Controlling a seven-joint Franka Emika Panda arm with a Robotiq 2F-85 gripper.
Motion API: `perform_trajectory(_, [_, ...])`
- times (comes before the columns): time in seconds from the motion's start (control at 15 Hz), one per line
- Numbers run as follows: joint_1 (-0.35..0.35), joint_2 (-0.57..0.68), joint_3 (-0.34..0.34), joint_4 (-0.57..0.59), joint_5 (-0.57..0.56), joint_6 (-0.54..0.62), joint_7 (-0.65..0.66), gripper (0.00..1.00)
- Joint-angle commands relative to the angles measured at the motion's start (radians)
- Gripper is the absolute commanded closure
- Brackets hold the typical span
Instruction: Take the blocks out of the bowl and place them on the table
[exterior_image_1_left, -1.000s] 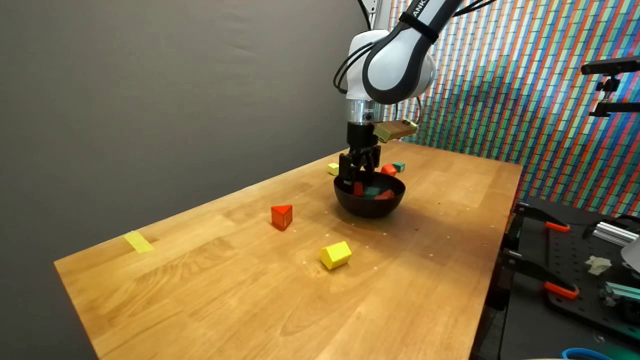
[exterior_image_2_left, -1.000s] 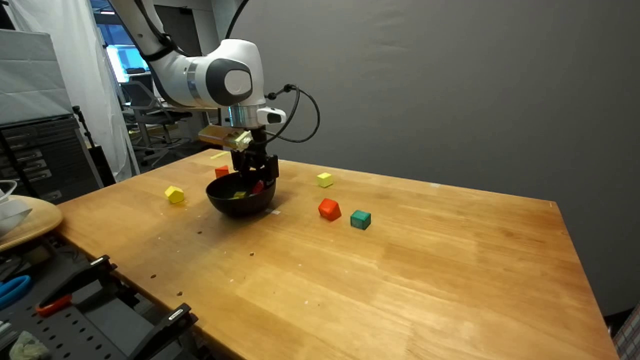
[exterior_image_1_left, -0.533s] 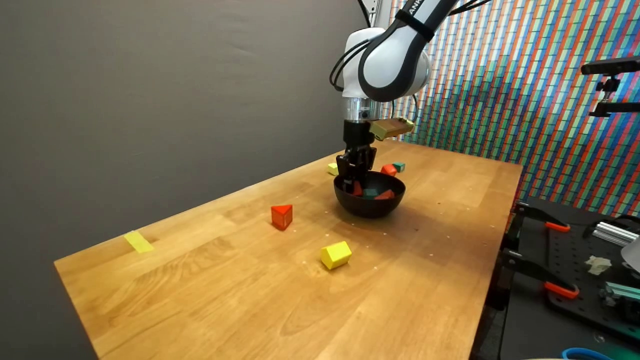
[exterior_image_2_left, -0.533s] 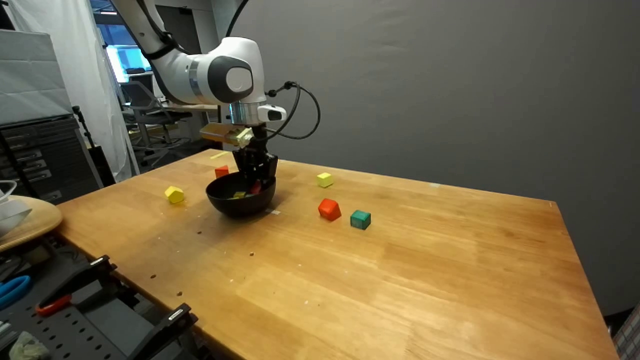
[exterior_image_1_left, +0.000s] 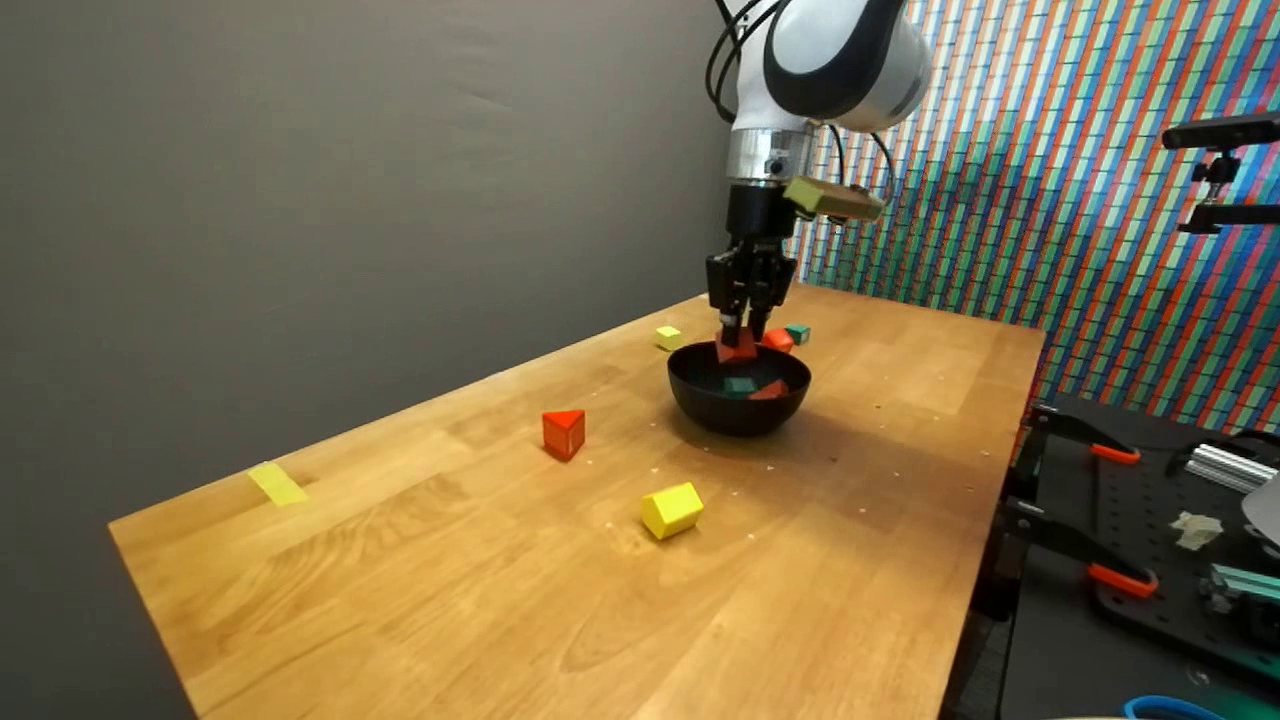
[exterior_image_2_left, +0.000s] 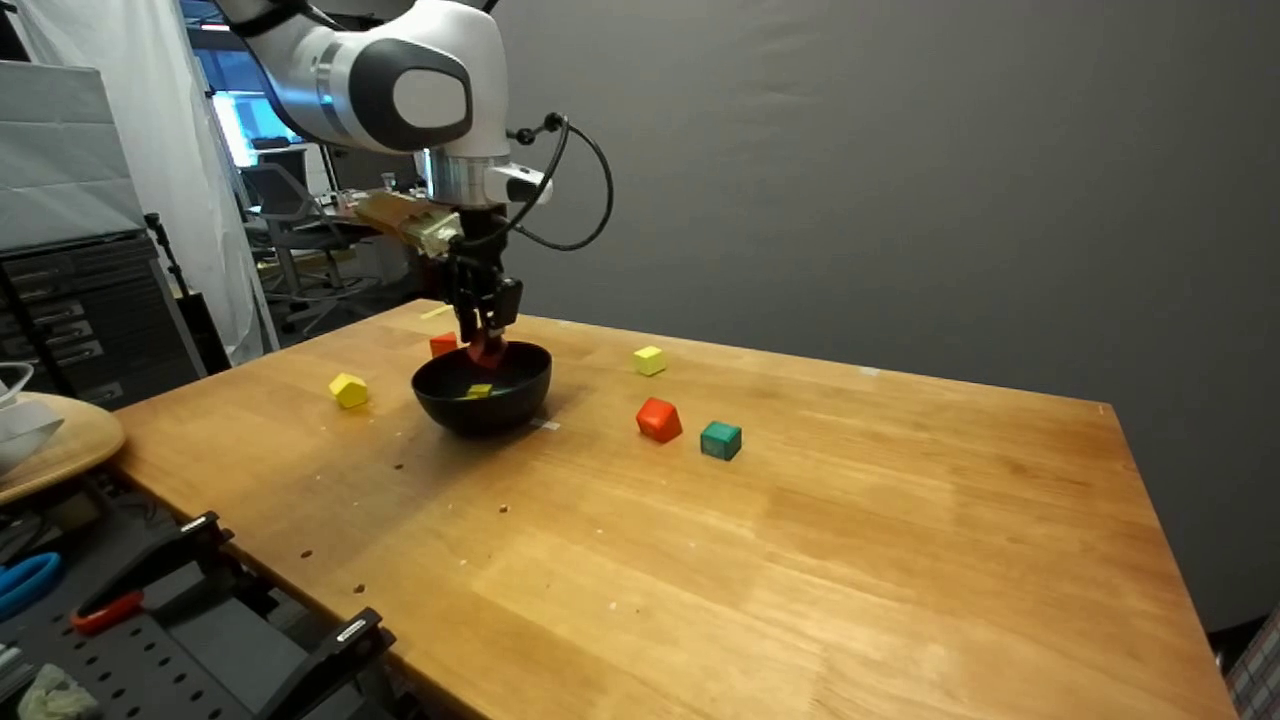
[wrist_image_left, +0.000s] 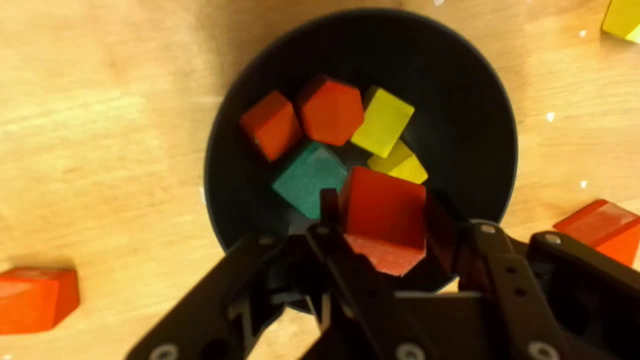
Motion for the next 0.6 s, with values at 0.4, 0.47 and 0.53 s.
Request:
perform_trajectory(0.4, [-0.145,-0.370,-0.178,-0.405,-0.531,0.088,0.476,0.79])
perform_trajectory(0.47, [-0.176,-0.351,-0.186,-0.406,-0.562,0.111,0.491,0.79])
perform_trajectory(0.53, [-0.203,-0.334,-0.192,-0.405,-0.599,0.127,0.512,0.79])
